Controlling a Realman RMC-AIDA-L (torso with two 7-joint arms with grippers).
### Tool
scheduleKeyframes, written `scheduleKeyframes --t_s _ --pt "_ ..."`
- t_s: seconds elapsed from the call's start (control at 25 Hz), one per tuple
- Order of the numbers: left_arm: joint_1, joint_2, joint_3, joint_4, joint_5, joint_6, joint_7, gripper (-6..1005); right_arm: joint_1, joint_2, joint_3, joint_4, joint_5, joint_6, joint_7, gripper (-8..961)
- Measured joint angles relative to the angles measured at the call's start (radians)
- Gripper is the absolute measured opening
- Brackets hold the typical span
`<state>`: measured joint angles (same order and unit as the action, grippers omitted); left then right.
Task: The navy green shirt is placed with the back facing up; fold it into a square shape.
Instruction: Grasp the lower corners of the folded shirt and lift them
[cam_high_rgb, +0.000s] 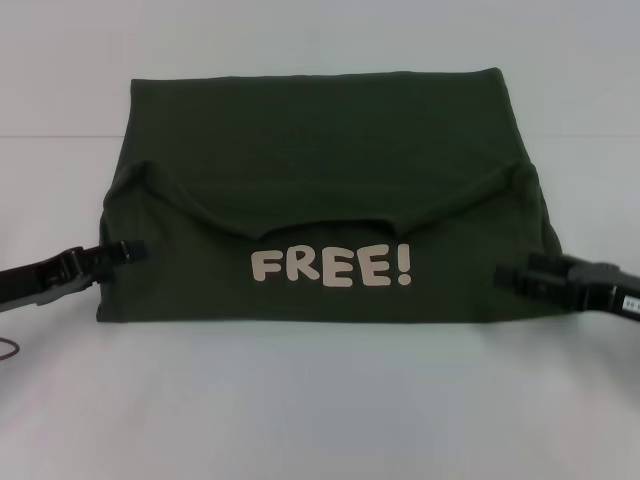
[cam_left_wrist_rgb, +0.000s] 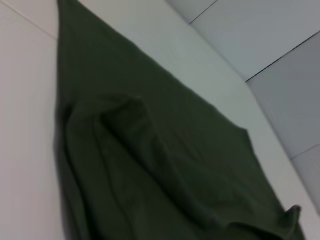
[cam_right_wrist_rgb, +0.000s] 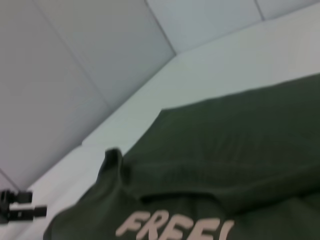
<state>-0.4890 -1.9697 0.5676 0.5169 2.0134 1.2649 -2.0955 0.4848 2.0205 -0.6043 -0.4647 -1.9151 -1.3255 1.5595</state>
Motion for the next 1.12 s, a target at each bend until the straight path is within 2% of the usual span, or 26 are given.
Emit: scheduleKeyframes --t_s 0.28,0.52,1.12 --pt "-0.007 0.003 0.004 0.007 0.041 -0.045 0.018 836 -0.011 0.017 -0.005 0.009 -0.082 -0.049 -0.104 913" --pt "-0.014 0.006 0.009 0.019 0.059 -0.038 0.137 835 -0.013 0.031 -0.015 0.003 -0.130 -0.149 -0.206 908" --pt "-0.031 -0.001 0.012 0.032 0.139 -0.079 0.180 832 -0.013 0.048 -0.081 0.001 -0.149 -0.190 -0.286 905"
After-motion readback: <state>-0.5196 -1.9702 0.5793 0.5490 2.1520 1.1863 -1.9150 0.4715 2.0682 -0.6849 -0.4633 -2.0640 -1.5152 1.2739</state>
